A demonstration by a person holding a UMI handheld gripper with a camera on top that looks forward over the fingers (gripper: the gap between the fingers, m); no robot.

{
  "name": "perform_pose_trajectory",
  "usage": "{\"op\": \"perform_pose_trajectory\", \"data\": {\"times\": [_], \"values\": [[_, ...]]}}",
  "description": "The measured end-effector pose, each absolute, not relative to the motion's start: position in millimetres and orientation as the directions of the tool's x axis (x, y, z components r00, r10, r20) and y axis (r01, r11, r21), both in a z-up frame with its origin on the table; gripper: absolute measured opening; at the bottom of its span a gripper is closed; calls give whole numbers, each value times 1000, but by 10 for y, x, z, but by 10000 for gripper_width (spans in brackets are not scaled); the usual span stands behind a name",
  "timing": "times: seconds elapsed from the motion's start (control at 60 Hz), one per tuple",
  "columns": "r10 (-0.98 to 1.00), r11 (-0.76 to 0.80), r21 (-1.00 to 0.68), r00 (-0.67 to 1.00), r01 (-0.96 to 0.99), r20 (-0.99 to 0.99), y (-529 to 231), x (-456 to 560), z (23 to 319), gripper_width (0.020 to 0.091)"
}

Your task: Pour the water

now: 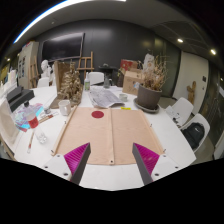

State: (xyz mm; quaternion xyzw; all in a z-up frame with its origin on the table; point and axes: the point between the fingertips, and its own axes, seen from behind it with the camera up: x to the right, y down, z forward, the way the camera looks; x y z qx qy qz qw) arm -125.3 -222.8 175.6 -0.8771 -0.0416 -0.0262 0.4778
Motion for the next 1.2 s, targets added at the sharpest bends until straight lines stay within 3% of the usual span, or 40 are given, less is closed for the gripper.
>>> {"op": "perform_pose_trajectory", "data": {"times": [0.167, 0.483, 0.867, 0.95, 1.033, 1.083, 1.2], "values": [[97, -557, -820, 991, 127, 88, -2295, -1664, 1661, 858], [265, -533, -833, 964, 145, -2, -2344, -3690, 1258, 857], [255, -426, -899, 967, 97, -16, -1365, -5069, 768, 841], [238, -417, -906, 971, 78, -26, -1192, -5175, 691, 723], [233, -406, -911, 972, 71, -28, -1104, -5233, 654, 508], [225, -393, -917, 974, 60, -32, -1047, -5269, 653, 487], [234, -391, -919, 971, 51, -46, -1042, -5314, 650, 363]]}}
